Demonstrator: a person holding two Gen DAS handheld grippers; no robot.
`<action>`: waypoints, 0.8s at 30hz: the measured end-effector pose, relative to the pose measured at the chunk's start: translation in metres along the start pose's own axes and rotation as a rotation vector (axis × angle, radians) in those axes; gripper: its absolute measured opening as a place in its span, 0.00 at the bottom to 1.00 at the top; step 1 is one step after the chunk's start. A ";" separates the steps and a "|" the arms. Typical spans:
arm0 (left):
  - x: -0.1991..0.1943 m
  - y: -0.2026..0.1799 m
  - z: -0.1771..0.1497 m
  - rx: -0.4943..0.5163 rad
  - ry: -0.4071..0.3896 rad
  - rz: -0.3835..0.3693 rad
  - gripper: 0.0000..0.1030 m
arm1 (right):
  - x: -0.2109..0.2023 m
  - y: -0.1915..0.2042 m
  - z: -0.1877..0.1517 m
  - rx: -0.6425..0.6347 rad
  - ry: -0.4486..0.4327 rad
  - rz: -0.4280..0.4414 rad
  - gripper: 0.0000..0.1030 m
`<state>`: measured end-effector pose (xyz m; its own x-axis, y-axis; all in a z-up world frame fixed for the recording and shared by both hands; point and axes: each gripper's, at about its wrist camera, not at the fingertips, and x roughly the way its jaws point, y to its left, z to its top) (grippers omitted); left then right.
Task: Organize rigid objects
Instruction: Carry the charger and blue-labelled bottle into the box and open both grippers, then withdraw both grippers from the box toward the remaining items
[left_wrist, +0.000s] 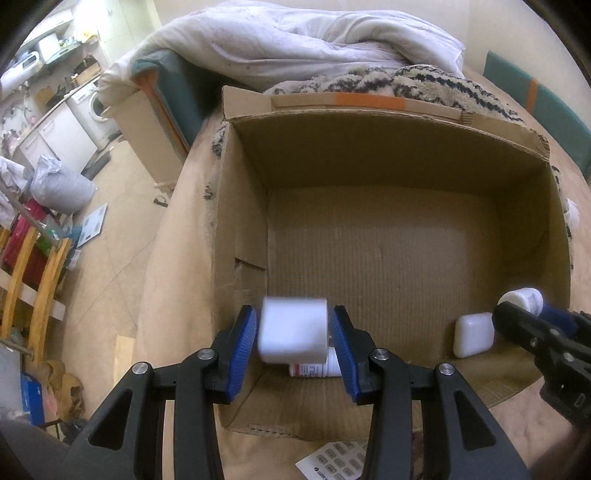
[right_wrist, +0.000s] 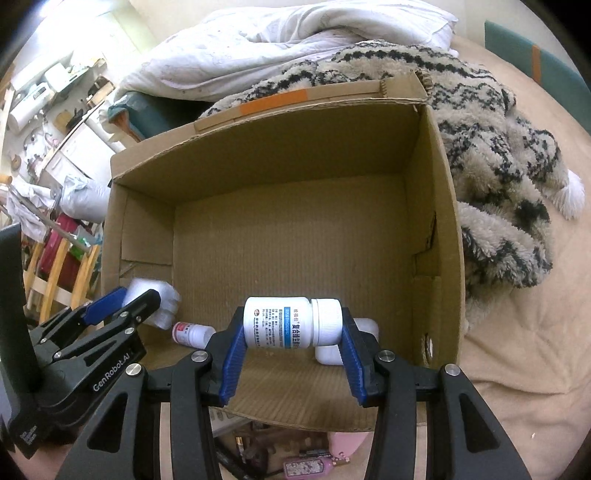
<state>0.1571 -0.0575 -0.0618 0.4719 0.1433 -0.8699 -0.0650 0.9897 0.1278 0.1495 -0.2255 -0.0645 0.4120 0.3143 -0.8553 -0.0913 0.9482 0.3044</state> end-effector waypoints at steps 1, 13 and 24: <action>-0.001 0.000 0.000 -0.001 -0.001 -0.002 0.37 | -0.001 0.000 0.000 0.001 -0.002 0.000 0.48; -0.014 0.000 -0.002 0.012 -0.004 -0.015 0.60 | -0.017 -0.009 0.006 0.066 -0.074 0.089 0.79; -0.031 0.007 -0.003 -0.016 -0.023 -0.007 0.63 | -0.026 -0.020 0.007 0.137 -0.097 0.132 0.95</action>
<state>0.1391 -0.0545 -0.0357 0.4923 0.1361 -0.8597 -0.0755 0.9906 0.1137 0.1470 -0.2533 -0.0460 0.4910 0.4232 -0.7614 -0.0292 0.8815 0.4712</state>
